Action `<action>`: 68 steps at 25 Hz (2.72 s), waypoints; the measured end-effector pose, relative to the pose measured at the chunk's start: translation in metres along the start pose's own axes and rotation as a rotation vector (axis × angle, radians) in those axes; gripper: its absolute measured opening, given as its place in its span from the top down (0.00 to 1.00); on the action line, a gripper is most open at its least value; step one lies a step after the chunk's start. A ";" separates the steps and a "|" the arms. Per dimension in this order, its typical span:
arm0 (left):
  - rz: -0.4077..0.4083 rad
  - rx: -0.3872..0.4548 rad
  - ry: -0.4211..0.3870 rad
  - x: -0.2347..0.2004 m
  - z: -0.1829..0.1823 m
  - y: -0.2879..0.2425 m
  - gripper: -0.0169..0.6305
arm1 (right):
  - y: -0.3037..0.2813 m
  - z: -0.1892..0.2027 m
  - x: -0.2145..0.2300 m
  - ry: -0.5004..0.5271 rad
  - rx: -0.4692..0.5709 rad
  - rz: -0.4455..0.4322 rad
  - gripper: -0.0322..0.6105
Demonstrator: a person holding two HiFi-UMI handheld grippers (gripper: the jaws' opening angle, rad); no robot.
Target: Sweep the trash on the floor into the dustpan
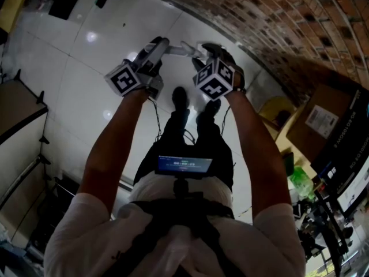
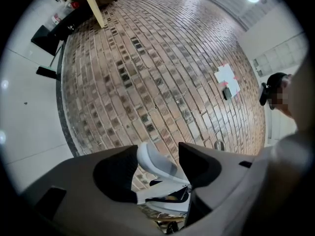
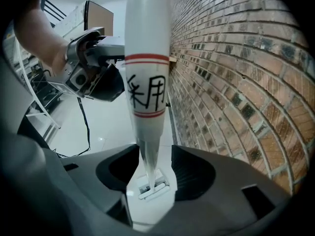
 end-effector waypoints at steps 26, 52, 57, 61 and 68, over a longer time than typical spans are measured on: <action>-0.097 0.011 -0.320 0.044 -0.043 0.046 0.58 | 0.072 0.038 0.003 -0.261 0.085 0.117 0.56; -0.116 -0.012 -0.466 0.125 0.034 0.076 0.89 | 0.166 0.098 -0.001 -0.529 0.274 0.259 0.90; -0.114 -0.011 -0.475 0.158 0.088 0.082 0.95 | 0.196 0.127 -0.013 -0.528 0.325 0.271 0.94; -0.121 -0.005 -0.487 0.184 0.124 0.088 0.96 | 0.223 0.147 -0.022 -0.515 0.372 0.283 0.95; -0.120 -0.002 -0.496 0.214 0.183 0.107 0.96 | 0.254 0.178 -0.045 -0.500 0.413 0.292 0.95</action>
Point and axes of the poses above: the fingertips, and each gripper's own axes: y backward along the fingers, x to its right, z out of its underside, the point moved 7 cm from there along y, backward along the fingers, and after that the axes turned 6 degrees about -x, right-handed, at the moved point
